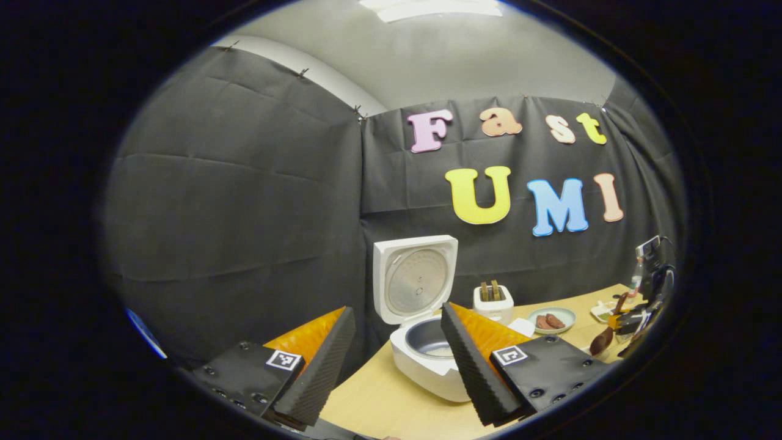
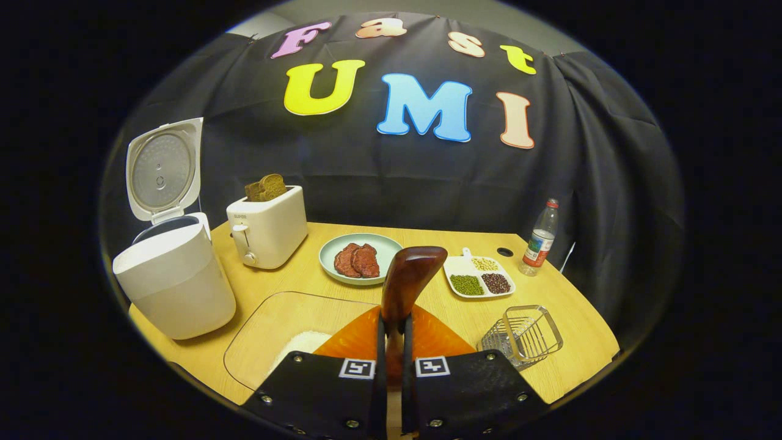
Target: Close the left gripper, press the button to open the rice cooker; take a wooden spoon from the chopstick holder with the right hand, scoop a spoonful of rice and pour it into the rice cooker, then put the wooden spoon back into the chopstick holder.
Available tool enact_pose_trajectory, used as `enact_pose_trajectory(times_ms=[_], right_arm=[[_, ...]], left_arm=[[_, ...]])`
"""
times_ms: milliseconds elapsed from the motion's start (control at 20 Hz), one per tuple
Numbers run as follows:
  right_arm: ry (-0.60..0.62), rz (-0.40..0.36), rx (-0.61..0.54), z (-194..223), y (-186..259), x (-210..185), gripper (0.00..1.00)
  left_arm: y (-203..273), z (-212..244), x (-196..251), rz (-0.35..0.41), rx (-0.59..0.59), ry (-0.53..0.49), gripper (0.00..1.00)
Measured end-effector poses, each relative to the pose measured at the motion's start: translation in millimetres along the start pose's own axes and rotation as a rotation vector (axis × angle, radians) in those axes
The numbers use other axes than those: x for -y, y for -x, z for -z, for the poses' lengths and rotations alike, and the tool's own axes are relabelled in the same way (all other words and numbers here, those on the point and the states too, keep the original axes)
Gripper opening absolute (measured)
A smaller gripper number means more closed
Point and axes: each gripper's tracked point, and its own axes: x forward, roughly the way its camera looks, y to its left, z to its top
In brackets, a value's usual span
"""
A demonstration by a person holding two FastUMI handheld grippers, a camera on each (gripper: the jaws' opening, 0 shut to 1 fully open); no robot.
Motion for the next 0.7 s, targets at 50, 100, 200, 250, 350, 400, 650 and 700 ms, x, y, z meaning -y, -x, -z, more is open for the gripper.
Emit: enact_pose_trajectory(times_ms=[50, 100, 200, 250, 350, 400, 650, 700], right_arm=[[-0.004, -0.016, -0.007, 2.9, 0.8, -9.6, 0.10], [-0.018, -0.031, -0.014, 4.4, 2.1, -17.7, 0.10], [-0.051, -0.057, -0.026, 7.9, 4.9, -30.4, 0.10], [-0.070, -0.072, -0.030, 9.0, 6.0, -35.7, 0.10], [-0.139, -0.106, -0.047, 11.2, 8.1, -43.8, 0.10], [-0.186, -0.119, -0.055, 11.8, 9.5, -45.8, 0.10], [-0.495, -0.150, -0.115, 17.2, 3.4, -32.7, 0.10], [-0.567, -0.153, -0.134, 18.4, 1.1, -28.6, 0.10]], left_arm=[[-1.1, 0.1, -2.3, -0.001, 0.000, 0.002, 0.98], [-3.0, 0.4, -4.2, 0.000, -0.001, 0.005, 0.92], [-4.4, 4.5, -5.3, 0.006, -0.005, 0.002, 0.98], [-5.1, 5.3, -5.2, 0.009, -0.006, -0.002, 0.98], [-8.0, 1.9, -4.7, 0.015, 0.000, -0.005, 0.98], [-7.4, 2.3, -4.3, 0.019, 0.001, -0.004, 0.98], [-10.1, 2.9, -0.4, 0.029, -0.004, -0.004, 0.98], [-10.0, 4.2, 0.4, 0.027, -0.003, -0.004, 0.98]])
